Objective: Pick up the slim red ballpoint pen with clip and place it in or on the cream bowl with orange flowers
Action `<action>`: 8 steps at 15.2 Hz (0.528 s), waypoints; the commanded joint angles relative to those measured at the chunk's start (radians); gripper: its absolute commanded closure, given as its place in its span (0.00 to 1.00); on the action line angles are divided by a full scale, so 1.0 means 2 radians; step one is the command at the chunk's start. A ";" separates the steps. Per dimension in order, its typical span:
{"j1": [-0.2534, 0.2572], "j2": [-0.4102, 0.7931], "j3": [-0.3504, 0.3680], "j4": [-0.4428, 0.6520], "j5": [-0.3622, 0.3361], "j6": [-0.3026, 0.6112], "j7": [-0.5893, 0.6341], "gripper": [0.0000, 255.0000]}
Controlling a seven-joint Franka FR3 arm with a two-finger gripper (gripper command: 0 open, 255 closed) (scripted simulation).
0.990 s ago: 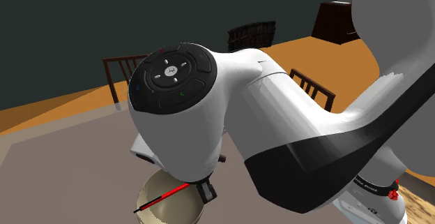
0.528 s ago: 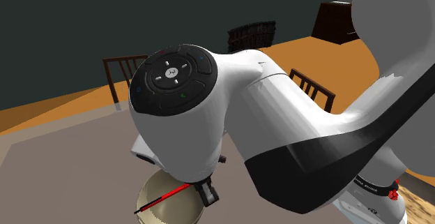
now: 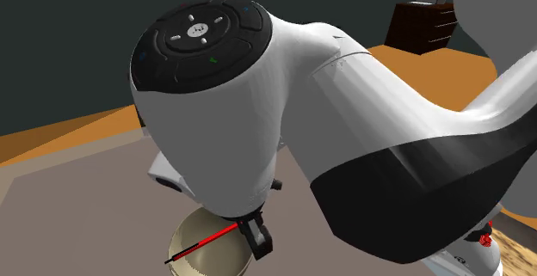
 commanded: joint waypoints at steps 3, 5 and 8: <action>0.002 -0.001 0.002 0.013 0.002 -0.015 -0.002 0.00; 0.002 -0.001 0.002 0.013 0.002 -0.015 -0.002 0.00; 0.002 -0.001 0.002 0.013 0.002 -0.015 -0.002 0.00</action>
